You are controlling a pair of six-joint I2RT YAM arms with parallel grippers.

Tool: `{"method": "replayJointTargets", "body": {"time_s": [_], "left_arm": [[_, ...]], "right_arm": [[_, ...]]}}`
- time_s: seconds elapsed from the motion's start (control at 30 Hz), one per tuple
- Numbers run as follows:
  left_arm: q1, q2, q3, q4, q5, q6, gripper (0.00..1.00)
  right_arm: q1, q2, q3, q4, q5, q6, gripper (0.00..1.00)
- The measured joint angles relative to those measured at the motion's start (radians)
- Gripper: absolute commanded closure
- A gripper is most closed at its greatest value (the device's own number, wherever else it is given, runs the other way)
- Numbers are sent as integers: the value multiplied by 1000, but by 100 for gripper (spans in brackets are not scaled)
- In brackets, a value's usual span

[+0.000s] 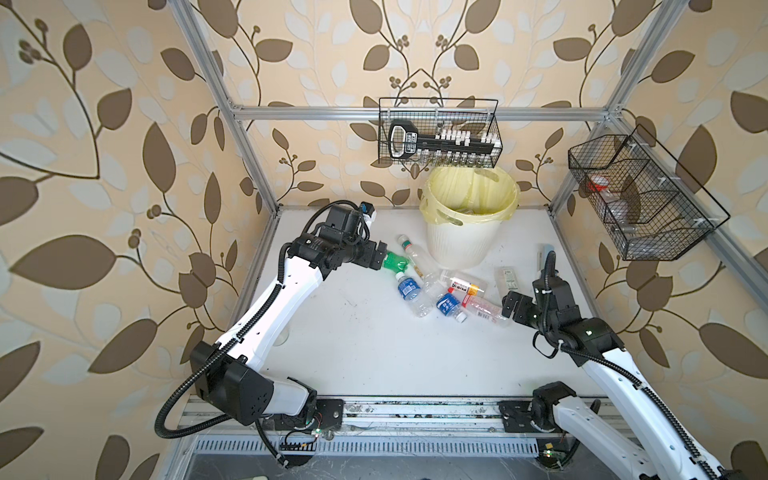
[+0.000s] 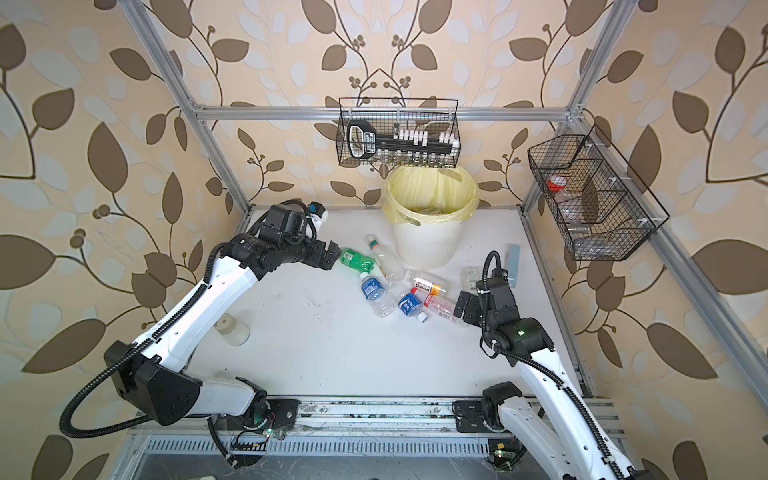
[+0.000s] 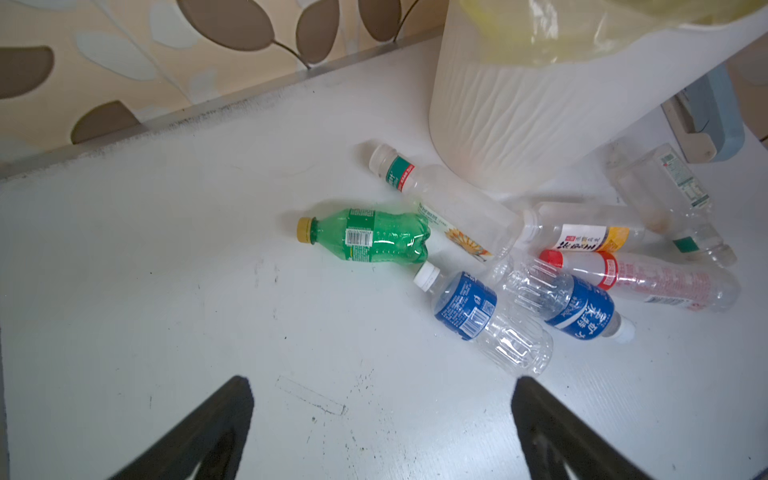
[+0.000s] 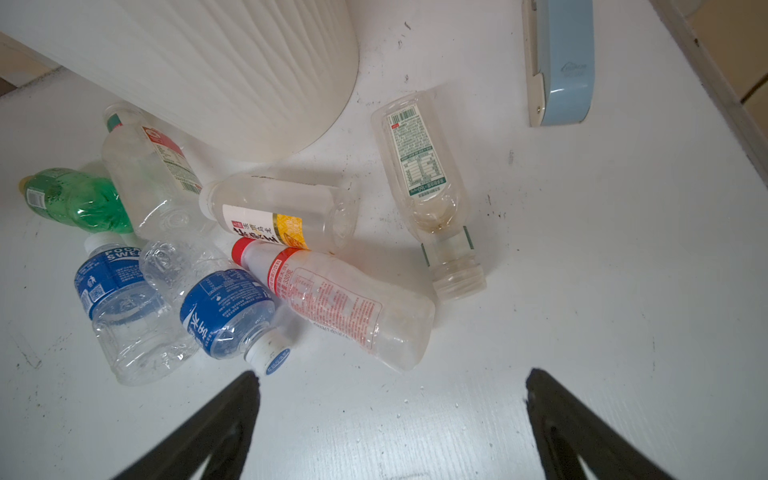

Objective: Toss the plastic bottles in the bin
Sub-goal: 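Draw left gripper back toward the pile while right gripper moves toward the clear juice bottle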

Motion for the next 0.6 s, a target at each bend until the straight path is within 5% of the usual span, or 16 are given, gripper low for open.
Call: {"method": "replayJointTargets", "body": {"time_s": [0.6], "left_arm": [[0, -182, -304, 242, 51, 112, 1]], "right_arm": [[-74, 133, -10, 75, -35, 4, 0]]}}
